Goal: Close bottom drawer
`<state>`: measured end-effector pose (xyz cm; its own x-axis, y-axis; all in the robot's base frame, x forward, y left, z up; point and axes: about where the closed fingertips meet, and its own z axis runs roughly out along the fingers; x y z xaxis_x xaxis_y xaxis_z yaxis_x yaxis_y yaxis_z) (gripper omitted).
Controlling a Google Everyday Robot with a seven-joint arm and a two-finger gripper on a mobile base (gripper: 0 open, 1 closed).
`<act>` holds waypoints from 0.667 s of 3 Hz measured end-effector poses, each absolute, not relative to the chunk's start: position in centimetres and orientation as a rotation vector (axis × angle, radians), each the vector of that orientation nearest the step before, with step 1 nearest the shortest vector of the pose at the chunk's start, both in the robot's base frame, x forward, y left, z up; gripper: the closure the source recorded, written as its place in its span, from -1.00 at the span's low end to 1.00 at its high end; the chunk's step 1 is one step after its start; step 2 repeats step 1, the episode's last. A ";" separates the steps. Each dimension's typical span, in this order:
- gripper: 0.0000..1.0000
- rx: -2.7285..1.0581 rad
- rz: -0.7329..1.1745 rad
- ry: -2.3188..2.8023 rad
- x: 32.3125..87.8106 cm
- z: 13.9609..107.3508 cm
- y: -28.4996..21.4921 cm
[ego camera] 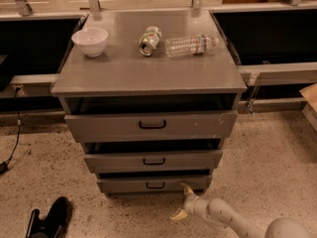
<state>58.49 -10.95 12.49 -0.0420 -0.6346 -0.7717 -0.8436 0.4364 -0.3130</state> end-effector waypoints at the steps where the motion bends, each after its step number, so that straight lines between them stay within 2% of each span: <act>1: -1.00 -1.277 0.281 1.756 58.5 12.5 -10.9; 2: -1.00 -1.277 0.281 1.756 58.5 12.5 -10.9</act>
Offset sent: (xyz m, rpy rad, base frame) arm 0.0000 0.0000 0.0000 0.0000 0.0000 0.0000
